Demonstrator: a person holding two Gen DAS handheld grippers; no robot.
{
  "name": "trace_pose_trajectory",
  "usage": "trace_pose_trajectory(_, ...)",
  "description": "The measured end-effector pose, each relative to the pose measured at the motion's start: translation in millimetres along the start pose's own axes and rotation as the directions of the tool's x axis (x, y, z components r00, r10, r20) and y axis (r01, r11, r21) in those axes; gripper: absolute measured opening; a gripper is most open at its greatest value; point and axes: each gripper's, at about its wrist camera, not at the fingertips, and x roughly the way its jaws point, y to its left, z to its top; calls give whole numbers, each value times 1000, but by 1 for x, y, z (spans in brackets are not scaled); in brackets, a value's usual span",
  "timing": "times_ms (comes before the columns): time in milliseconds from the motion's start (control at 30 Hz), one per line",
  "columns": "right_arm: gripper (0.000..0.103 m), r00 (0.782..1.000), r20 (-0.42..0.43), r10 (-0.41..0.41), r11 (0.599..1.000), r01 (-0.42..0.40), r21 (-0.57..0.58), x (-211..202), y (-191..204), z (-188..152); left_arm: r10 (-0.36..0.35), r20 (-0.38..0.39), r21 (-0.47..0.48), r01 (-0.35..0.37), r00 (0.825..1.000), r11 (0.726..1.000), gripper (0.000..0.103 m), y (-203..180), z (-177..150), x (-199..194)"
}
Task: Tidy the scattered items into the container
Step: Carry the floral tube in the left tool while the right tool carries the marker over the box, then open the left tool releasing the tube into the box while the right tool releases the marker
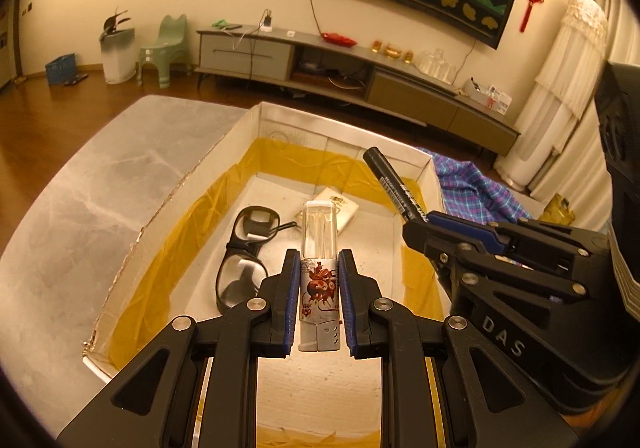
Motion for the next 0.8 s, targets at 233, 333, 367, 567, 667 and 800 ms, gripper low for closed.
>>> trace_pose_trajectory(233,15,999,-37,7,1000,-6,2,16,-6,7,-63,-61,-59,60,996,996,19,6,-3,11)
trace_pose_trajectory(333,15,999,-50,11,1000,-11,3,21,-8,11,-93,-83,-80,87,992,993,19,6,-4,15)
trace_pose_trajectory(367,15,998,-55,14,1000,-14,5,23,-9,13,-106,-91,-89,98,990,991,19,6,-4,16)
trace_pose_trajectory(567,15,996,-81,26,1000,-25,19,34,-15,24,-205,-128,-165,183,970,969,19,8,-1,25)
trace_pose_trajectory(667,15,996,-84,26,999,-25,21,37,-18,30,-217,-114,-175,195,970,965,19,7,5,23)
trace_pose_trajectory(800,15,996,-85,26,999,-25,23,41,-22,37,-212,-95,-197,190,973,962,19,12,16,25)
